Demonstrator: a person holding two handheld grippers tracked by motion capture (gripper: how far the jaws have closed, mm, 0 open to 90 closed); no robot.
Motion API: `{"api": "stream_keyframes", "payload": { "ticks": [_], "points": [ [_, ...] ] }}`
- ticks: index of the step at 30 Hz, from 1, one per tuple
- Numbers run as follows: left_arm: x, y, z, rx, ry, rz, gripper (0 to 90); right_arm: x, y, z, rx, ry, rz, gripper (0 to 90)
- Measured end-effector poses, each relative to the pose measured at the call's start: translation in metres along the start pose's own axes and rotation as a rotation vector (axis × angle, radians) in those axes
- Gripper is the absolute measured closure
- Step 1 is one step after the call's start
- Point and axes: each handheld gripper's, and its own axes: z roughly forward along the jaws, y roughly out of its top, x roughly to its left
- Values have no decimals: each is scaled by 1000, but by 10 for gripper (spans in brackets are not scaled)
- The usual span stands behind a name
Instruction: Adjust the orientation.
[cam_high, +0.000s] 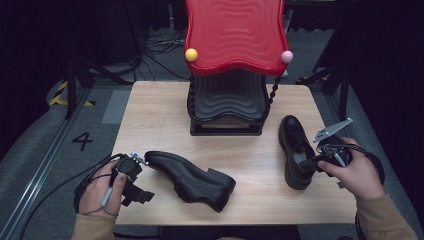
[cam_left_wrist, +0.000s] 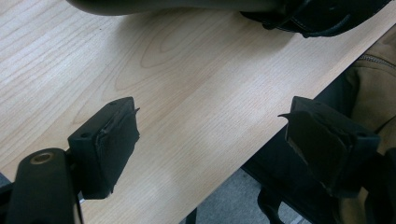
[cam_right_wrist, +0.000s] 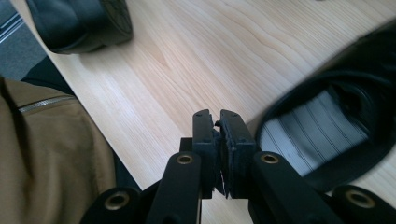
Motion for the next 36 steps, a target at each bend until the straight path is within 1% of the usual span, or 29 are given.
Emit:
{"api": "stream_keyframes", "payload": {
  "ticks": [1, 3, 4, 11, 12, 19, 22, 25, 27, 28, 29, 32, 33, 36],
  "points": [
    [0, 0, 0, 0, 0, 0, 175, 0, 0, 0, 0, 0, 0, 859],
    [0, 0, 1, 4, 1, -5, 175, 5, 9, 5, 2, 20, -28, 867],
    [0, 0, 1, 4, 1, -5, 175, 5, 9, 5, 2, 20, -28, 867],
    [0, 0, 1, 4, 1, 3, 175, 18, 29, 18, -16, 66, -77, 882],
    [0, 0, 1, 4, 1, 3, 175, 18, 29, 18, -16, 66, -77, 882],
    [-1, -2, 0, 3, 3, -3, 174, 32, 51, 34, 6, 89, -134, 891],
    [0, -2, 0, 2, 5, -3, 174, 38, 59, 42, 15, 96, -160, 891],
    [1, -2, 1, 4, -1, -7, 174, 45, 66, 52, 17, 117, -195, 890],
    [1, -2, 2, 5, 3, -6, 174, 50, 71, 62, 15, 135, -218, 888],
    [1, -2, 2, 6, 2, -5, 175, 51, 73, 66, 17, 139, -224, 888],
    [1, -2, 2, 6, 2, -5, 175, 51, 73, 66, 17, 139, -224, 888],
    [1, -2, 1, 2, 1, -5, 174, 56, 79, 79, 24, 159, -246, 889],
    [1, -2, 1, 2, 1, -5, 174, 56, 79, 79, 24, 159, -246, 889],
    [1, -2, 1, 7, 3, -4, 174, 67, 81, 96, -2, 211, -268, 891]
  ]
}}
